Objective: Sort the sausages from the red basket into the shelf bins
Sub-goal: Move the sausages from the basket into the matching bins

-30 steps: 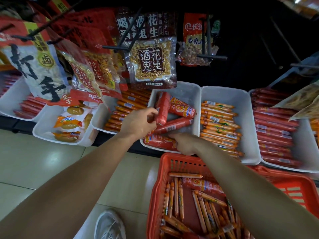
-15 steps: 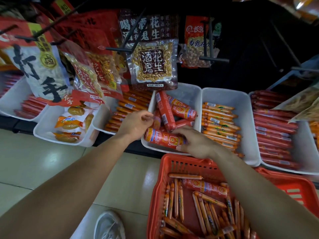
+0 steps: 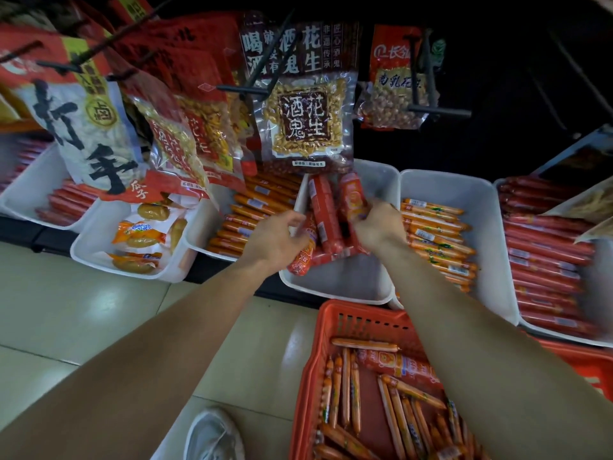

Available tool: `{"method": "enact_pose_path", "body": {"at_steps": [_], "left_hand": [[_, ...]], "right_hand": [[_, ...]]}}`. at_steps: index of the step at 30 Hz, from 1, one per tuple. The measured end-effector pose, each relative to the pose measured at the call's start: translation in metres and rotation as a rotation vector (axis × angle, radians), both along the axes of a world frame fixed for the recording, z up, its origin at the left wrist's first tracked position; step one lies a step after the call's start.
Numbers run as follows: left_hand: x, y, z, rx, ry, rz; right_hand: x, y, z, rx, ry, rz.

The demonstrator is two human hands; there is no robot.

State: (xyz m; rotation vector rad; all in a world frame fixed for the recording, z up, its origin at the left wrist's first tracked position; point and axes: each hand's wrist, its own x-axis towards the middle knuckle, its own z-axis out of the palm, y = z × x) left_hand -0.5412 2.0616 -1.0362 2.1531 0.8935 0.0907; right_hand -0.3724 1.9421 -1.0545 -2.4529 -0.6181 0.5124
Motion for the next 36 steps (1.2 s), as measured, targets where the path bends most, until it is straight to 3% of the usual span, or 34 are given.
{"method": "enact_pose_path", "body": {"at_steps": [5, 9, 12, 18, 21, 26, 36], "left_hand": [[0.016, -0.007, -0.004, 0.269, 0.074, -0.165], [0.038, -0.015, -0.017, 0.243, 0.1, -0.264], [0.05, -0.02, -0.025, 0.276, 0.14, -0.362], [0.064, -0.021, -0.023, 0.343, 0.134, -0.402], [0.071, -0.019, -0.023, 0.368, 0.105, -0.423], [0.057, -0.007, -0.022, 0.27, -0.018, -0.312], [0.042, -0.013, -0.021, 0.238, 0.106, -0.289]], "right_hand": [[0.006, 0.0, -0.003, 0.108, 0.106, 0.166], [0.031, -0.022, -0.005, -0.149, -0.16, 0.314], [0.04, -0.026, -0.004, -0.333, -0.215, 0.444], [0.047, -0.026, -0.018, -0.514, -0.421, 0.57], [0.051, -0.024, -0.018, -0.443, -0.435, 0.549], [0.031, -0.057, -0.013, -0.028, -0.26, 0.39], [-0.021, -0.108, 0.007, 0.272, -0.371, 0.086]]}}
